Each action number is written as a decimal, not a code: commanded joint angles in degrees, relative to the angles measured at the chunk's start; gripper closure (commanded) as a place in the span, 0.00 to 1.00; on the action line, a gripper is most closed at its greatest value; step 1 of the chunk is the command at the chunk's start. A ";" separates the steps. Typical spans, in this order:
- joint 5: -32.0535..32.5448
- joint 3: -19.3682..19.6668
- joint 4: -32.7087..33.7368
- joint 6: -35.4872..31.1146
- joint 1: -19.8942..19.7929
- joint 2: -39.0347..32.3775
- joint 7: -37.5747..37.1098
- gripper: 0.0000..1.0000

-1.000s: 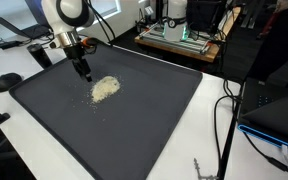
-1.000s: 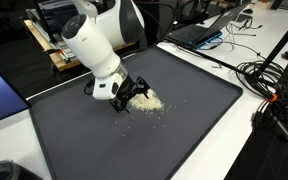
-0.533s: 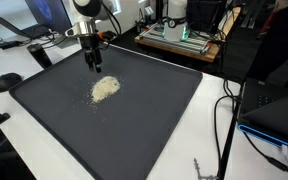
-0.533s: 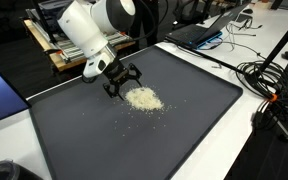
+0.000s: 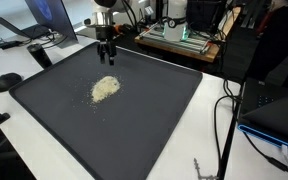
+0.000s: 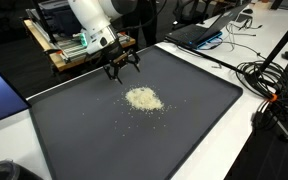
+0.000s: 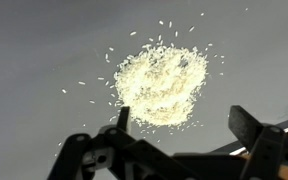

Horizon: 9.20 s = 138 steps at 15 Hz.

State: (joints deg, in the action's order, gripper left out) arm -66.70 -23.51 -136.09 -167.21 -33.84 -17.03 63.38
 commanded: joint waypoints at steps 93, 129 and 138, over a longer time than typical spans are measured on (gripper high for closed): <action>70.72 28.14 21.71 21.41 34.43 -8.70 -77.67 0.00; 70.22 29.98 -9.36 -42.27 33.39 -8.89 -64.20 0.00; 72.92 28.52 -9.21 -33.54 29.33 -2.26 -63.19 0.00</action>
State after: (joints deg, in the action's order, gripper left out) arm 4.87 6.76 -145.26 -206.25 -1.74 -23.59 -1.15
